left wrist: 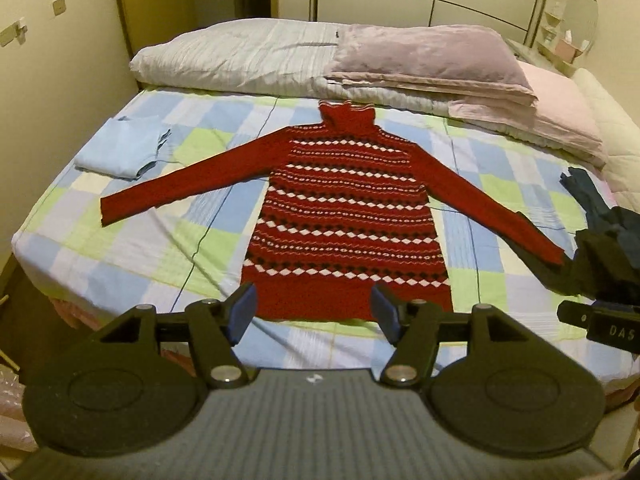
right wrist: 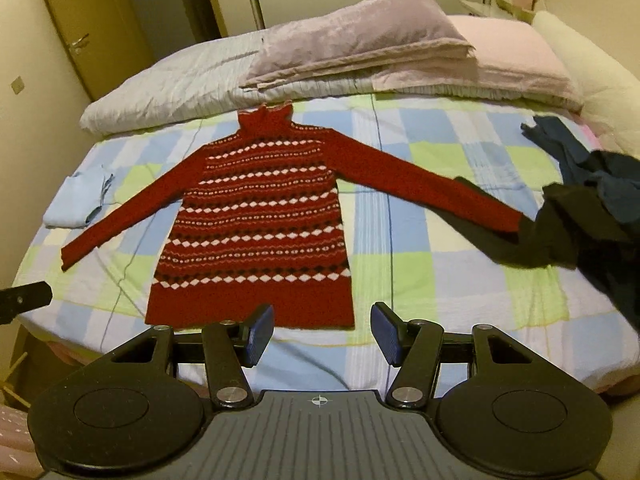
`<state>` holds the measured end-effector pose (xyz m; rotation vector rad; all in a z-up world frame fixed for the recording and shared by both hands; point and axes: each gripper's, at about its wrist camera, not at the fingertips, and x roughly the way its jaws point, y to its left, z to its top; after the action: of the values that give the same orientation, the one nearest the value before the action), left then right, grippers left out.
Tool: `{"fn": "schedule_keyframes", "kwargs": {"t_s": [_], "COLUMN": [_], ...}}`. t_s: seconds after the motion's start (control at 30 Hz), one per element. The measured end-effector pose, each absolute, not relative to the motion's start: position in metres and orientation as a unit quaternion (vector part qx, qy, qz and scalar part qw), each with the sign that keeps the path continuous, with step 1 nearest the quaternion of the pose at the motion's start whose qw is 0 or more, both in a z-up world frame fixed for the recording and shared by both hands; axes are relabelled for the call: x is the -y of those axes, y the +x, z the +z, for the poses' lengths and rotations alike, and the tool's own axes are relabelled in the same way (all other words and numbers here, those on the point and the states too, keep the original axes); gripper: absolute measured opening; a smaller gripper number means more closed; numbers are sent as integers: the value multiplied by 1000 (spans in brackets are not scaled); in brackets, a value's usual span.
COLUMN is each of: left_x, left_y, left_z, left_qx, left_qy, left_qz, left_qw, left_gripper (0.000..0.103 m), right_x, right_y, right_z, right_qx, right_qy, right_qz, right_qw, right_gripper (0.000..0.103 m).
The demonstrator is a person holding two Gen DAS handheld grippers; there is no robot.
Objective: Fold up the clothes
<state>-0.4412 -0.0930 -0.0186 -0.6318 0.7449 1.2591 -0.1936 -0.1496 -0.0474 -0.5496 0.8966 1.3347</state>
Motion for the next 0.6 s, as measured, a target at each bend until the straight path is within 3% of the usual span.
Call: {"fn": "schedule_keyframes", "kwargs": {"t_s": [0.6], "left_x": [126], "left_y": [-445], "left_z": [-22], "left_qx": [-357], "left_qy": [-296], "left_qz": [573], "left_qw": [676], "left_gripper": [61], "right_x": [168], "right_y": [-196], "right_z": [-53], "right_qx": [-407], "right_qy": [-271], "right_qz": [595], "right_qw": [638], "right_gripper": [57]}}
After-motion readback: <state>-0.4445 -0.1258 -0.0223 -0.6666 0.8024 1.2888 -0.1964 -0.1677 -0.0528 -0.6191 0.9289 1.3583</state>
